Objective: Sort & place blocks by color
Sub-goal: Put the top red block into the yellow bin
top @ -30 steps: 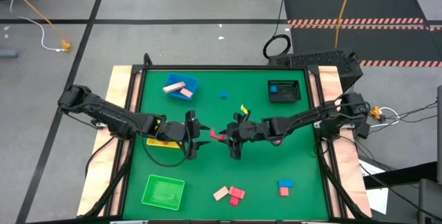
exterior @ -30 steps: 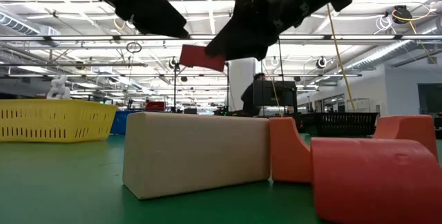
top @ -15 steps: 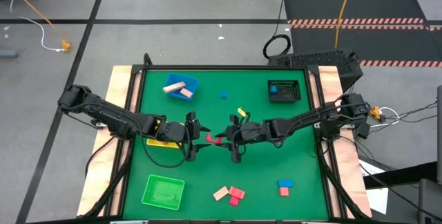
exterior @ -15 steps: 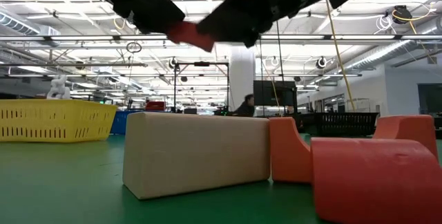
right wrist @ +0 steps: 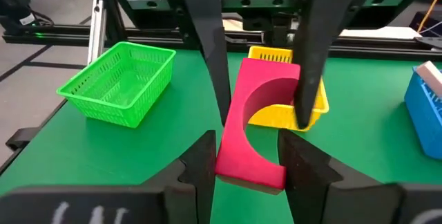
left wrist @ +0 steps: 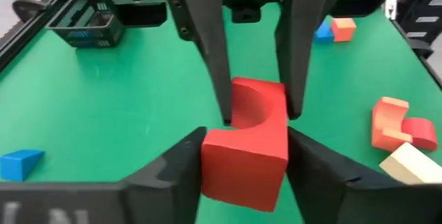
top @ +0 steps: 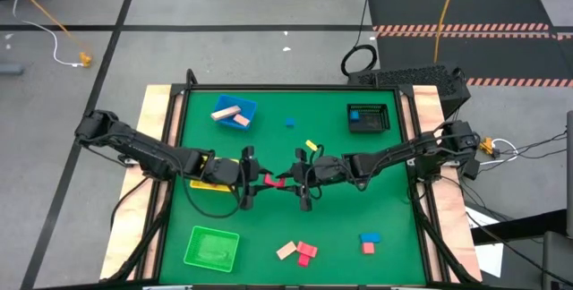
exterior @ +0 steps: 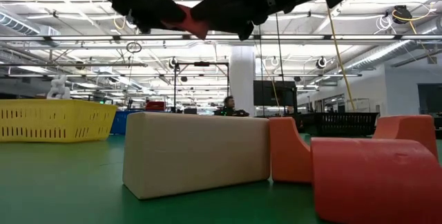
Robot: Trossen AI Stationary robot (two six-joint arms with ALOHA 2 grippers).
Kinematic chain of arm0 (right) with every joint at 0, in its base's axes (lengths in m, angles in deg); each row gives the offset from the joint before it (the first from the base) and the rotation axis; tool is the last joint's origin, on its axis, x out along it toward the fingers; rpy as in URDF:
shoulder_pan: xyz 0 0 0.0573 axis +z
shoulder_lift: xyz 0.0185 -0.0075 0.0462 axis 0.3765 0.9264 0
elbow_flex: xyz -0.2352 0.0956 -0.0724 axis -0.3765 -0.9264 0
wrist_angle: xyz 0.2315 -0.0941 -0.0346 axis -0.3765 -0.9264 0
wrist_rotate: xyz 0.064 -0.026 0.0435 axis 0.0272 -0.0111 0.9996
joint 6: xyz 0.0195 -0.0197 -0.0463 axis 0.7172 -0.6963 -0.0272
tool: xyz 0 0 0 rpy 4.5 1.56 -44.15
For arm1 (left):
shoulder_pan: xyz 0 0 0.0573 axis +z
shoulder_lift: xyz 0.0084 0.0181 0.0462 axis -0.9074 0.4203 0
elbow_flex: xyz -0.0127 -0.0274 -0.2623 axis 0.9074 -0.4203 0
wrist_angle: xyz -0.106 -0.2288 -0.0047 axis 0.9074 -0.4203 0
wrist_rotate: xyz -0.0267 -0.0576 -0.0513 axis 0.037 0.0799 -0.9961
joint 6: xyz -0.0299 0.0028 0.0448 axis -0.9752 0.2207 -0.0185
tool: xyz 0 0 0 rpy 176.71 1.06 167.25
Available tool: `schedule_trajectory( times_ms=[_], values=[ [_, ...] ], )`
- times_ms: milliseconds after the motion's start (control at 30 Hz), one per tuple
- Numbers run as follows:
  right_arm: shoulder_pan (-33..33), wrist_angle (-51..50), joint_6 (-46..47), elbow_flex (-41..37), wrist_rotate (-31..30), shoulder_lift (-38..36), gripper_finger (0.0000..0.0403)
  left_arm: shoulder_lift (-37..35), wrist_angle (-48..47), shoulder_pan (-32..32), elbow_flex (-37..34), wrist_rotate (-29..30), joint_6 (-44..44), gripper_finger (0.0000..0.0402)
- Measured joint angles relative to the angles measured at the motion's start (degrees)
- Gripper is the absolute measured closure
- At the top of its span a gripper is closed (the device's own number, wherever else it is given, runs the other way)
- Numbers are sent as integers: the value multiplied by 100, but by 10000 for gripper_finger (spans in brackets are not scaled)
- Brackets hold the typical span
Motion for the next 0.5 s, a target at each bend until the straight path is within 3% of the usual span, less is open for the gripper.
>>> schedule_trajectory(
  times_ms=[100, 233, 500],
  values=[
    [1, -6, 11, 0, -20, -2, 260, 0, 82, -15, 0, -52, -12, 269],
    [-1, -351, 67, 9, 0, -43, 221, 0, 84, -69, 0, 56, -141, 269],
    [-374, -2048, 684, 7, -62, -671, 167, 0, 72, -115, 0, 61, -327, 269]
  ],
)
